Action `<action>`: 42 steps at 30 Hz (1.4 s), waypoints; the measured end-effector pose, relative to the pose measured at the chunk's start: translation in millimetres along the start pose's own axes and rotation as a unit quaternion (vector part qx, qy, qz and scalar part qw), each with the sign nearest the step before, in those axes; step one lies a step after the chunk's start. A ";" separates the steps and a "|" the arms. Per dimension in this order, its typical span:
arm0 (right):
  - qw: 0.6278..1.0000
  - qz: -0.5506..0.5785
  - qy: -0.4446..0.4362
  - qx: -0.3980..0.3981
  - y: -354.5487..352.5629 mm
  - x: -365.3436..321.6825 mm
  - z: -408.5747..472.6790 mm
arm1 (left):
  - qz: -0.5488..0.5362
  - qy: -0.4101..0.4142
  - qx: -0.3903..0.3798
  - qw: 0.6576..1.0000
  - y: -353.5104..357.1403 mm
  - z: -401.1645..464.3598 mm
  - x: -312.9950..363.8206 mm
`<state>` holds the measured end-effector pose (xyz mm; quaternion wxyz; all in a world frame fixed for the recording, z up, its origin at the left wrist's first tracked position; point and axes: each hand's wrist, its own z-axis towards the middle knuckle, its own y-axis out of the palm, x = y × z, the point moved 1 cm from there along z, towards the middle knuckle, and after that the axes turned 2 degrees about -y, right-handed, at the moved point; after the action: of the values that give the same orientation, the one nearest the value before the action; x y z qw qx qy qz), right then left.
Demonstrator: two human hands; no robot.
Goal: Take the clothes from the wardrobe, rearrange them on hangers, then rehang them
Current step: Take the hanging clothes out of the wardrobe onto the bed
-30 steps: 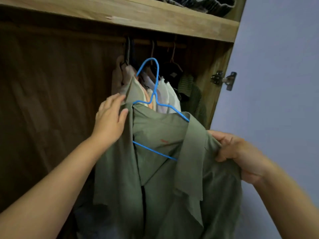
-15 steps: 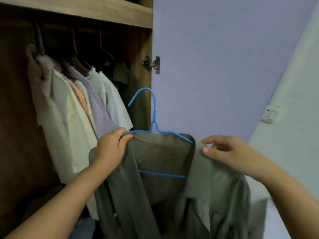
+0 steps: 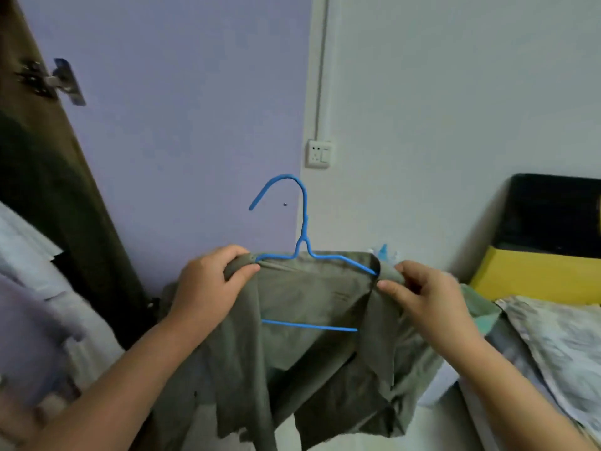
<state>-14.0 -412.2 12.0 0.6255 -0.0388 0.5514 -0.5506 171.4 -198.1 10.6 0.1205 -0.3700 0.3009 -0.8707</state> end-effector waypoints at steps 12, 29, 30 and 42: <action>0.981 -0.048 0.131 0.136 -168.1 88.2 -125.8 | -0.116 0.109 -0.155 0.975 131.7 -32.7 169.2; 0.872 -0.134 0.330 0.335 -387.3 132.0 -355.8 | -0.268 0.319 -0.293 0.860 250.6 -162.1 465.9; 0.863 -0.140 0.338 0.349 -395.1 129.3 -363.3 | -0.279 0.335 -0.302 0.848 254.7 -164.9 482.2; 0.730 -0.287 0.408 0.467 -469.3 144.0 -406.1 | -0.401 0.452 -0.365 0.708 335.1 -199.0 639.8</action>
<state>-645.6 -473.9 68.6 0.0912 0.3305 0.3892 -0.8550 -421.6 -653.0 62.4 -0.5355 -0.0328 0.4369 -0.7220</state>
